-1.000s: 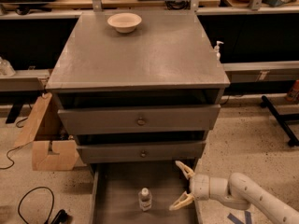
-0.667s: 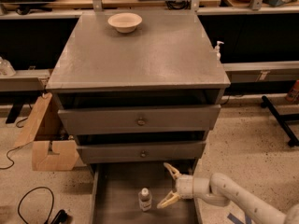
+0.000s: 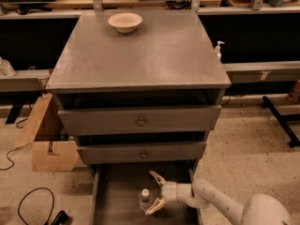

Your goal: Pick blue plastic bottle from bottom drawer and place on counter

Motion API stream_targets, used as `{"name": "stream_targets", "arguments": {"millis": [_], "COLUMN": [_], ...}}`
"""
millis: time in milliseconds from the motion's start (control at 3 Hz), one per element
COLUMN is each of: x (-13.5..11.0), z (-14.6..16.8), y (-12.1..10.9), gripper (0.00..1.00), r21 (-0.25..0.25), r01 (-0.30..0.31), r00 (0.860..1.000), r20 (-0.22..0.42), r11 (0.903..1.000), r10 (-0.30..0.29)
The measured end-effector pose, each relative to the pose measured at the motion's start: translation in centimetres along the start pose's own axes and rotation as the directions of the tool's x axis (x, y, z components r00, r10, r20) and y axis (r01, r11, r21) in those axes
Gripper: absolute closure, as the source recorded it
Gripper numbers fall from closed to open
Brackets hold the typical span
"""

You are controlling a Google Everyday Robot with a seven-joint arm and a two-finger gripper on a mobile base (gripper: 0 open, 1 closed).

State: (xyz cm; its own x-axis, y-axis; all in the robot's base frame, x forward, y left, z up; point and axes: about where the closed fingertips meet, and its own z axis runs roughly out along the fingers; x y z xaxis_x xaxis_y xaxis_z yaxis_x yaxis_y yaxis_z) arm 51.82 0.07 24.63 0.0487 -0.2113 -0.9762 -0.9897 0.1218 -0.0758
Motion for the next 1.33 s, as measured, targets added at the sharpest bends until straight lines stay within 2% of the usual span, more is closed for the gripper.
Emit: {"name": "stream_targets", "arguments": {"millis": [333, 667, 1000, 1333], "x": [1.3, 2.1, 2.7, 0.7], "z": [1.8, 3.4, 4.5, 4.4], "y": [1.1, 2.5, 4.2, 5.5], "gripper": [0.00, 0.16, 0.38, 0.70], "r21": [-0.046, -0.109, -0.173, -0.204], "r01": [0.018, 0.016, 0.008, -0.024], "r00": [1.000, 1.000, 0.999, 1.000], "r20": [0.008, -0.011, -0.047, -0.023], "r11": [0.9988, 0.9939, 0.9849, 0.9787], "r10": [-0.018, -0.017, -0.016, 0.020]}}
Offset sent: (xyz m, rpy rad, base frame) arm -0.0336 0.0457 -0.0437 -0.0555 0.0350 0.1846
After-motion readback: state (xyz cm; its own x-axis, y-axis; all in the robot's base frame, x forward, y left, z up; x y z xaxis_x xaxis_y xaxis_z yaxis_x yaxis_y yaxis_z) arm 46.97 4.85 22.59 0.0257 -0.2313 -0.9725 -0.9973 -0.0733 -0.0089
